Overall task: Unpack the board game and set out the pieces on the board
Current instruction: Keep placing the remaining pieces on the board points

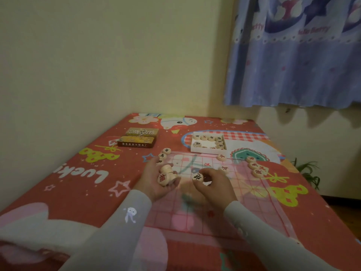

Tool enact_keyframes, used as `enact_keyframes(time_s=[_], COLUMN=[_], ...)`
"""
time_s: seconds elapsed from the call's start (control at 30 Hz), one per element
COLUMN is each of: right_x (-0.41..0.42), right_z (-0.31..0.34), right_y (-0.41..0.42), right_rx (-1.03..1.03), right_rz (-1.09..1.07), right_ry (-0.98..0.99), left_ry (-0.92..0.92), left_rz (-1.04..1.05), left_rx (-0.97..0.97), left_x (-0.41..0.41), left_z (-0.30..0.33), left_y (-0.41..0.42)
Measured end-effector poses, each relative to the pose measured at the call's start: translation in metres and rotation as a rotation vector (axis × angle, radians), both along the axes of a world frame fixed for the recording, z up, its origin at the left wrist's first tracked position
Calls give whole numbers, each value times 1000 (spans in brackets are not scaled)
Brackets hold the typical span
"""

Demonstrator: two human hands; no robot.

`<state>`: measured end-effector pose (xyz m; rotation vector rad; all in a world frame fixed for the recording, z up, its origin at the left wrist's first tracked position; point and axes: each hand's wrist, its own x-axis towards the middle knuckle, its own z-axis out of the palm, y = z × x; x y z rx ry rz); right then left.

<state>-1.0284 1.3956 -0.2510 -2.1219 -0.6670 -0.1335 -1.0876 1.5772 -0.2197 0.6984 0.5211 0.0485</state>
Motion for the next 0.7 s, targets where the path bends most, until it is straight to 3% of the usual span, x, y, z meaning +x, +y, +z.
enact_keyframes(time_s=[0.4, 0.7], right_x=[68, 20], right_z=[-2, 1], right_y=[69, 52], right_rx=[-173, -181], right_rz=[0, 412], right_ry=[58, -17], left_ry=[-27, -28], left_rz=[1, 16], left_rx=[-49, -40], left_x=[36, 40], left_z=[-4, -3], left_y=[55, 63])
